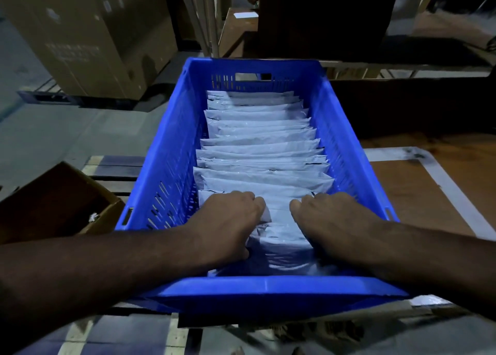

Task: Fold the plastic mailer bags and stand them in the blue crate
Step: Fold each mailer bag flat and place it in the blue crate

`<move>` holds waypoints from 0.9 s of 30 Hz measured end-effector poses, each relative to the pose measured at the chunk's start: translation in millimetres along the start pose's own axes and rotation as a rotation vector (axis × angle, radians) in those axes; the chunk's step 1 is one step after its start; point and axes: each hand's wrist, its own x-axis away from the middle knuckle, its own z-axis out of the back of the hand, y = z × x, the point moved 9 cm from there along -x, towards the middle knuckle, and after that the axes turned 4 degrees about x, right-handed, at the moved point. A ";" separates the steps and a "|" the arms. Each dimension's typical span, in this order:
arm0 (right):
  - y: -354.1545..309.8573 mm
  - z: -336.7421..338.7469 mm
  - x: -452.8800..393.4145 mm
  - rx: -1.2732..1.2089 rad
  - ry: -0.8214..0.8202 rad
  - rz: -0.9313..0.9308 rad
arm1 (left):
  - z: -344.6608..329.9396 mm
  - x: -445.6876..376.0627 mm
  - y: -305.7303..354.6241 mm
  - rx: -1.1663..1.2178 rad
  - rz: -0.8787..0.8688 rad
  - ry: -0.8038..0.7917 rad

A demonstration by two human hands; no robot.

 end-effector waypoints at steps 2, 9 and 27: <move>3.9 3.9 -2.3 0.024 0.067 -0.035 | 2.8 -1.6 -3.6 -0.040 0.041 0.007; 6.4 2.8 -4.8 0.080 0.087 -0.082 | 4.6 -4.7 -3.5 -0.138 0.068 0.000; -0.1 3.6 7.2 0.175 0.054 0.070 | 4.4 3.6 -9.5 -0.135 0.005 -0.124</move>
